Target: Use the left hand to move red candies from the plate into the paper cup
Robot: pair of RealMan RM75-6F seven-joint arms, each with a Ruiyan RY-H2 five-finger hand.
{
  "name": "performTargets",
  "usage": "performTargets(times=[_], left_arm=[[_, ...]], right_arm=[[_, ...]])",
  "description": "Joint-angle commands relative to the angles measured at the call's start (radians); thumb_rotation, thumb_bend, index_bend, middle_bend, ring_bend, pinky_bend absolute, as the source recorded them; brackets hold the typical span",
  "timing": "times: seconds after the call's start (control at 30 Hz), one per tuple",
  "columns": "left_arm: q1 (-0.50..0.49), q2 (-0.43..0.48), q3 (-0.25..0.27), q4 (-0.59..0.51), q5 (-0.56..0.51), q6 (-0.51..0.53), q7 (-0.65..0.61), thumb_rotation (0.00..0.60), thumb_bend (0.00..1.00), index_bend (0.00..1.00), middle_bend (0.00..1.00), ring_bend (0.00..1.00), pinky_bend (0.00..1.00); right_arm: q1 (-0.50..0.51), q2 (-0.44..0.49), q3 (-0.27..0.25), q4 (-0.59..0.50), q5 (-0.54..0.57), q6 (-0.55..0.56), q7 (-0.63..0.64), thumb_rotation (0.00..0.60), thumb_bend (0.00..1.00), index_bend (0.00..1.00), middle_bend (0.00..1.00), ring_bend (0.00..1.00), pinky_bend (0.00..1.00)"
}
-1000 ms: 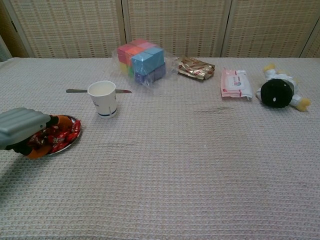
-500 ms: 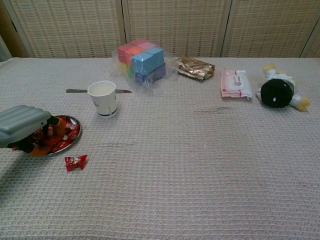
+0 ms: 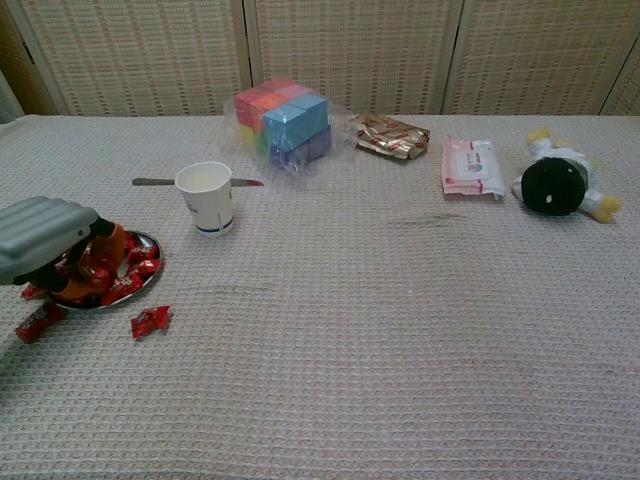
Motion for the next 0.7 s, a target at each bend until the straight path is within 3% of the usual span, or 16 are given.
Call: performTargets(times=[0.03, 0.4, 0.7], left_arm=[[0.000, 0.003, -0.007, -0.003, 0.006, 0.015, -0.012, 0.600, 0.56, 0.73, 0.71, 0.61, 0.98], [-0.039, 0.034, -0.074, -0.056, 0.004, 0.044, -0.022, 0.600, 0.58, 0.75, 0.74, 0.63, 1.00], [-0.134, -0.008, -0.162, -0.058, -0.004, 0.027, -0.050, 0.600, 0.58, 0.75, 0.74, 0.63, 1.00]], right_arm=[[0.000, 0.001, 0.000, 0.000, 0.000, -0.001, 0.002, 0.600, 0.03, 0.00, 0.00, 0.00, 0.00], [0.000, 0.006, 0.003, 0.001, 0.004, 0.000, 0.012, 0.600, 0.03, 0.00, 0.00, 0.00, 0.00], [0.003, 0.004, 0.007, 0.002, 0.015, -0.010, 0.007, 0.600, 0.03, 0.00, 0.00, 0.00, 0.00]])
